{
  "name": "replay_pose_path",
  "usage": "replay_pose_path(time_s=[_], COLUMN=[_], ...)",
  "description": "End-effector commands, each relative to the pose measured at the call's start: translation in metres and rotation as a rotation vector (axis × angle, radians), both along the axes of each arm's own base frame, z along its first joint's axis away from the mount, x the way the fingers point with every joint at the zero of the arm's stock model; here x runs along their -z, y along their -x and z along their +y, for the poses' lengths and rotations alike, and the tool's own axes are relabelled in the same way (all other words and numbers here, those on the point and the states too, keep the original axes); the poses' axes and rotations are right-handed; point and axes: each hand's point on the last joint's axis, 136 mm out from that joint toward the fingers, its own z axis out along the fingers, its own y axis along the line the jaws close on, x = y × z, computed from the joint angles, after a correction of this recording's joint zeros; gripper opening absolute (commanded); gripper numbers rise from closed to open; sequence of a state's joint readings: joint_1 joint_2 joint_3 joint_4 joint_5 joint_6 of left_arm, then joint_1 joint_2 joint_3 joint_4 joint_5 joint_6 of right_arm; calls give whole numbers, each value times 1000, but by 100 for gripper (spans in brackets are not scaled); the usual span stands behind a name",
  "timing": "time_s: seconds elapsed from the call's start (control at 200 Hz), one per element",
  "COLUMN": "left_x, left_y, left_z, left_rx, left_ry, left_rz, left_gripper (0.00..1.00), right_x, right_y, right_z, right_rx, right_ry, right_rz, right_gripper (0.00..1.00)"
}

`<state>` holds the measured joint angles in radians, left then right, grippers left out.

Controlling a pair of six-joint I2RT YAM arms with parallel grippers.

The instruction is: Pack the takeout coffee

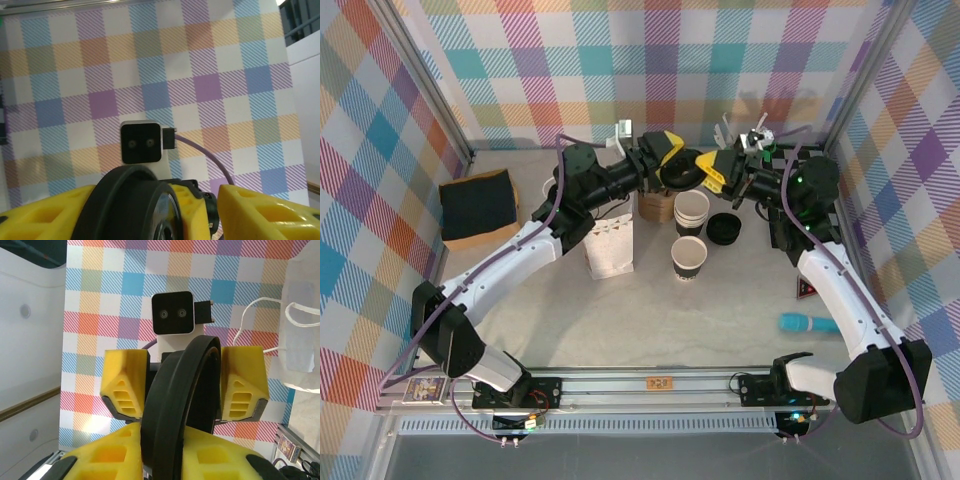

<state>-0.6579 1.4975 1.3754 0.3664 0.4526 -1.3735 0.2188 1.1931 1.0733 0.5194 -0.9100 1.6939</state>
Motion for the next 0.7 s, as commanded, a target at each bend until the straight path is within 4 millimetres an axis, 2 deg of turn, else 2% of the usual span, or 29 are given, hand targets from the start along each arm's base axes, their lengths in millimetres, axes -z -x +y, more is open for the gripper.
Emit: replay_pose_path(time_s=[0.0, 0.14, 0.315, 0.475, 0.605, 0.695], left_x=[-6, 8, 30, 48, 66, 80], left_y=[9, 9, 12, 16, 27, 32], left_z=[14, 19, 22, 24, 19, 17], left_rx=[-2, -16, -24, -21, 0, 9], left_ry=[-20, -69, -170, -241, -329, -358], left_rz=[-31, -9, 5, 20, 23, 40], left_gripper=[65, 68, 68, 68, 68, 68], right_x=[-3, 8, 31, 58, 81, 105], right_y=[6, 9, 11, 10, 11, 11], right_z=[-11, -20, -25, -27, -27, -27], right_rx=[21, 36, 47, 51, 42, 36], right_ry=[-7, 5, 13, 23, 25, 25], right_rz=[-23, -10, 25, 68, 79, 112], right_gripper=[21, 21, 21, 21, 21, 21])
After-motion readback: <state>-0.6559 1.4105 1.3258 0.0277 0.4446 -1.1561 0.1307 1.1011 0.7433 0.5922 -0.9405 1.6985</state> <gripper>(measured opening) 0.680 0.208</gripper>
